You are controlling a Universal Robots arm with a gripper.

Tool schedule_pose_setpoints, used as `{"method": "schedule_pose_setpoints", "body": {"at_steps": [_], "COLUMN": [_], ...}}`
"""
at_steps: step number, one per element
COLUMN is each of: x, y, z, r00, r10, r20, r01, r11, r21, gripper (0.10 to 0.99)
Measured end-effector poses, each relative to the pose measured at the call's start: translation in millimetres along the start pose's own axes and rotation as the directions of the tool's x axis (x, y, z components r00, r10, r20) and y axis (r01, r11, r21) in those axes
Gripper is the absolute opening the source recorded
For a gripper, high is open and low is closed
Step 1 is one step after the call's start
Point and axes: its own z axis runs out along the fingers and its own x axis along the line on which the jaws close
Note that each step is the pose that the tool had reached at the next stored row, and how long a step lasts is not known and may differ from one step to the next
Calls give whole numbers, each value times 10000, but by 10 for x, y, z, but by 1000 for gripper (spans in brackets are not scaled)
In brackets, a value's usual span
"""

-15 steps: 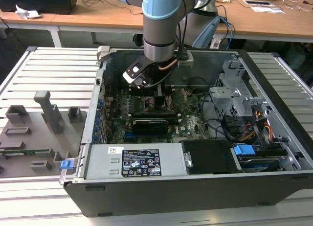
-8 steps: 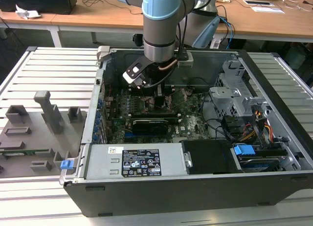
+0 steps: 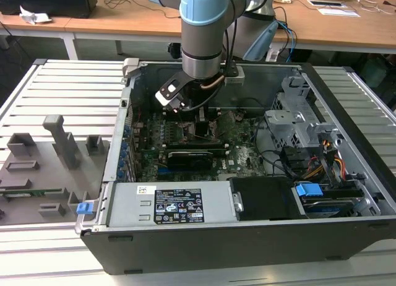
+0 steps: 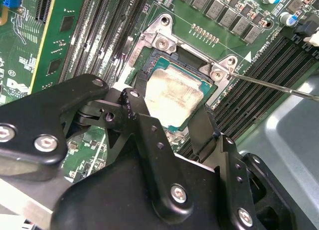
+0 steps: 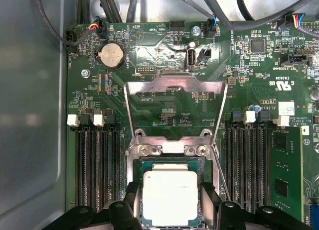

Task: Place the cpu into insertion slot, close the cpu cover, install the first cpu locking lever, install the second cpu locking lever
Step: 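Place the cpu into insertion slot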

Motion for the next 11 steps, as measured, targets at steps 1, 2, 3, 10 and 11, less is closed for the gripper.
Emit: {"method": "schedule_pose_setpoints", "body": {"at_steps": [1, 2, 3, 10, 11], "x": [-2, -3, -3, -4, -4], "y": [0, 0, 0, 0, 0], "z": [0, 0, 0, -1, -1], "r00": [10000, 10000, 10000, 9999, 9999], "r10": [0, 2, 1, 1, 3], "r20": [-2, 1, 8, 118, 118], "r01": [0, -2, -1, -1, -3], "r11": [10000, 10000, 10000, 10000, 10000], "r21": [-2, 0, -1, -2, -2], "gripper": [600, 600, 600, 522, 522]}}
